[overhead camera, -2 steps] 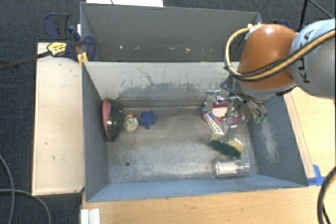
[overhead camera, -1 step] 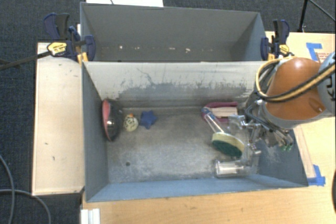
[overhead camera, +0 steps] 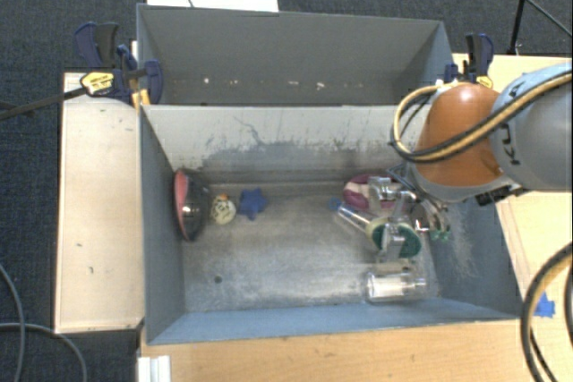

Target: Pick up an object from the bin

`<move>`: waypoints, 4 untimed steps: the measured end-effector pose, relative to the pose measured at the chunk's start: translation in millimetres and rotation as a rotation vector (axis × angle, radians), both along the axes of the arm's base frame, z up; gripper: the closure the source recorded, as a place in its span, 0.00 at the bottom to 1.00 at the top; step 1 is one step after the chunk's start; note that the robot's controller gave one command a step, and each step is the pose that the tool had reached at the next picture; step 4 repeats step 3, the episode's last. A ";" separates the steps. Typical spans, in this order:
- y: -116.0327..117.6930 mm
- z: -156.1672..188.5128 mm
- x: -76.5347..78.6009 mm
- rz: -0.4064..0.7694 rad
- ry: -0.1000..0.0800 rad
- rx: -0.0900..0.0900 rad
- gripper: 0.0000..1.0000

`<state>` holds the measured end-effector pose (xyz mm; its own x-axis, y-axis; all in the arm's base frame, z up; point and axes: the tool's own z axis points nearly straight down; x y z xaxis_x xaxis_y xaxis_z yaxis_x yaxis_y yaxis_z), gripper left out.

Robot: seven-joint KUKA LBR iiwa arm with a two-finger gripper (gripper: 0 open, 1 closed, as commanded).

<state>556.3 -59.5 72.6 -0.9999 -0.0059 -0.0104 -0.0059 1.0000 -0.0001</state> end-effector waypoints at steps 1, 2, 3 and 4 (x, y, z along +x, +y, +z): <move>-1.0 2.1 -0.2 0.000 0.002 0.000 1.00; -9.0 81.0 -8.7 -0.006 0.001 -0.001 1.00; -9.6 270.5 -4.9 -0.012 -0.004 -0.002 1.00; -9.6 270.5 -4.9 -0.012 -0.004 -0.002 1.00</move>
Offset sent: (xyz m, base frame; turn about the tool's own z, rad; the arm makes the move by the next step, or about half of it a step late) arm 0.0000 0.0000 0.0000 0.0000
